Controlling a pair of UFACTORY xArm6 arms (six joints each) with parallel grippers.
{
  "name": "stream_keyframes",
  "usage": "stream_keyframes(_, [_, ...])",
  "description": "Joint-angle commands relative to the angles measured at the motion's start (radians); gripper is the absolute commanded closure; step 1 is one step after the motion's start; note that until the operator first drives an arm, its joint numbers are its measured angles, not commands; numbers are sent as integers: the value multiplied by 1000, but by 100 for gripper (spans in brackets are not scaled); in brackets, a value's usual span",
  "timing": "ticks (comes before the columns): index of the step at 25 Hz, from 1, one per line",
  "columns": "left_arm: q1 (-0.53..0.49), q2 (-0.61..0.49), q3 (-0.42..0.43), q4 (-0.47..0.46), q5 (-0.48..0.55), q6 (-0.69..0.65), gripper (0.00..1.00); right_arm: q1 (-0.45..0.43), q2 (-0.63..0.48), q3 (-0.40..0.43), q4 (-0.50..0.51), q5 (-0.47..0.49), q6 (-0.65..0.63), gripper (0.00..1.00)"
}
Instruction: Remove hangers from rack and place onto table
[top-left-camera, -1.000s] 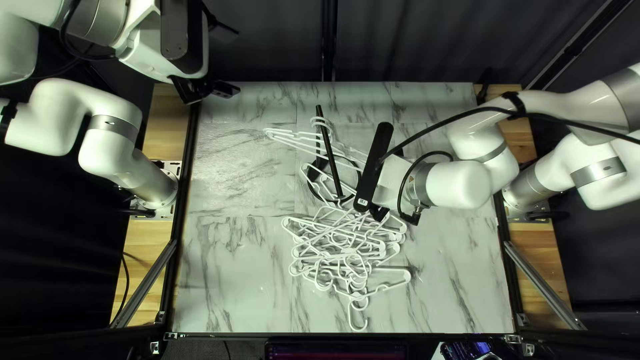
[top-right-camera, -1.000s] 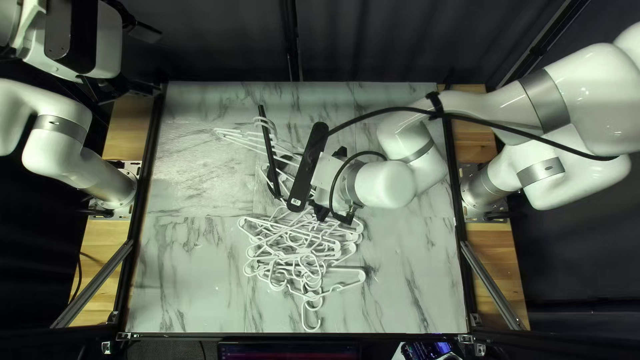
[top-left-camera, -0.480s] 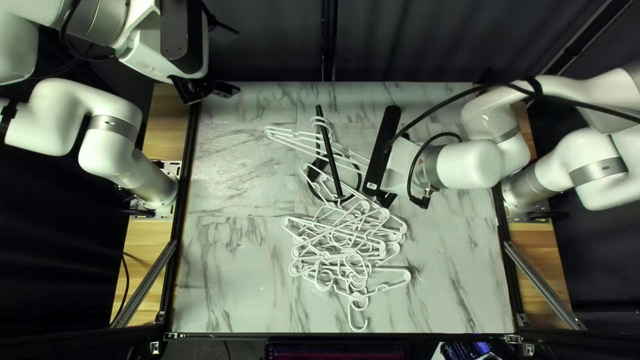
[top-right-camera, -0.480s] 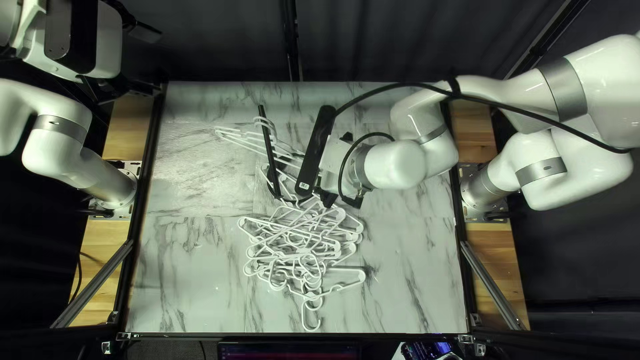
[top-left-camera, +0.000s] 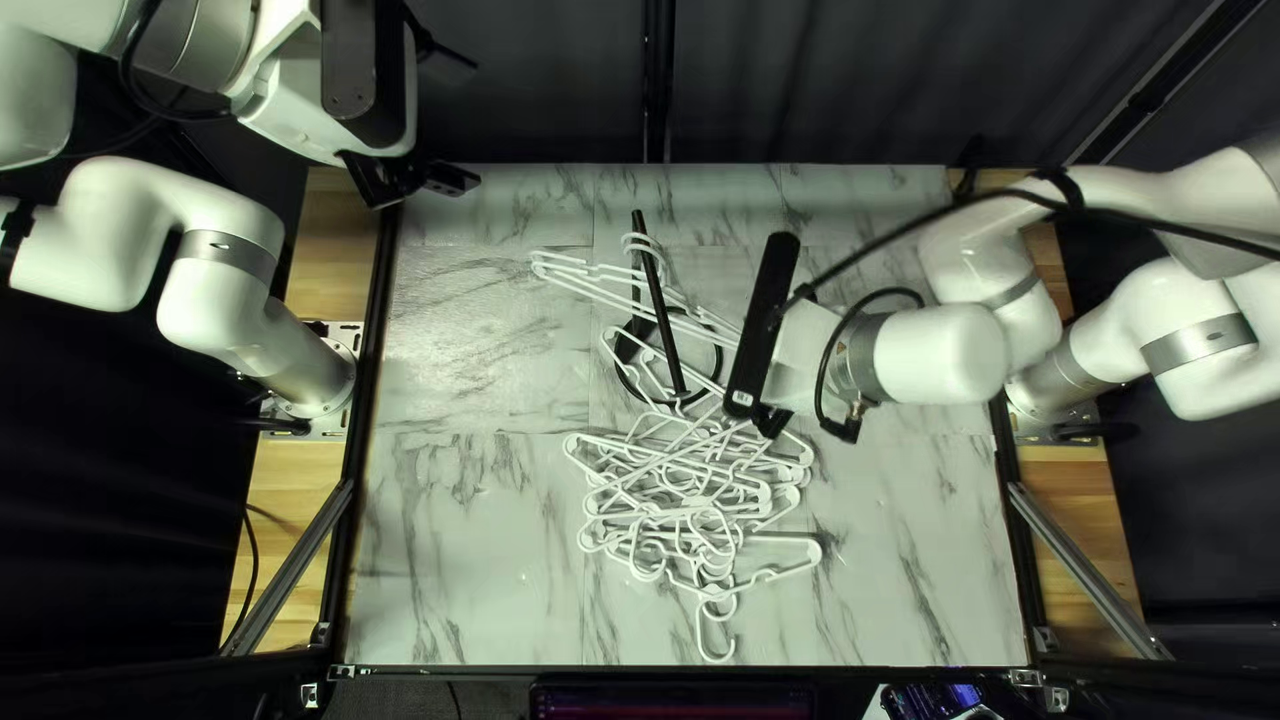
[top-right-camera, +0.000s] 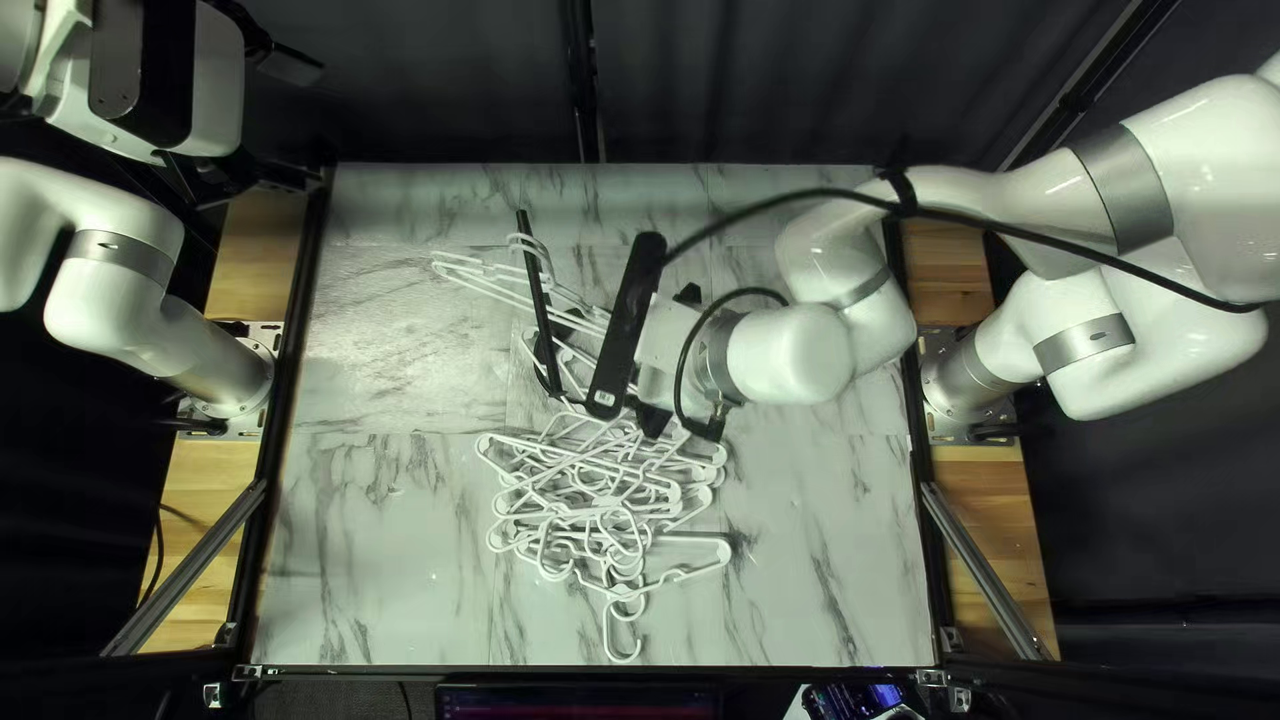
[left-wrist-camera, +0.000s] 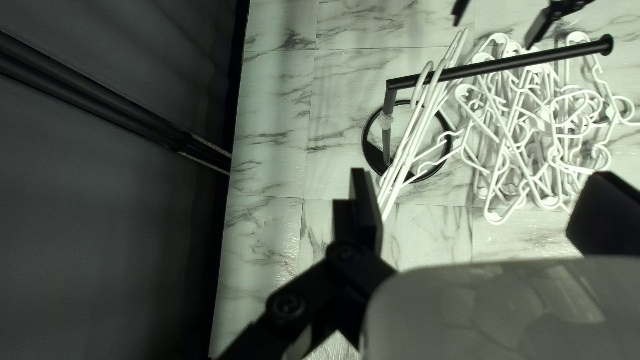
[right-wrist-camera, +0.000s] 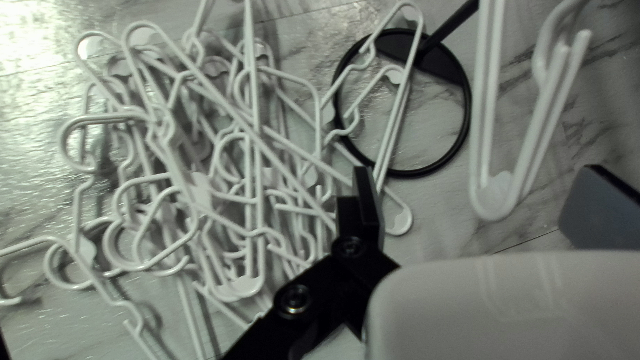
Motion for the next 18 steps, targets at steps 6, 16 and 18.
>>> stream_keyframes(6, [0, 0, 0, 0, 0, 0, 0, 15, 47, -12, -27, -17, 48, 0])
stream_keyframes(16, [0, 0, 0, 0, 0, 0, 0, 3, 23, 33, -14, -43, 48, 0])
stream_keyframes(18, [0, 0, 0, 0, 0, 0, 0, 3, 15, 36, -11, -37, 45, 0])
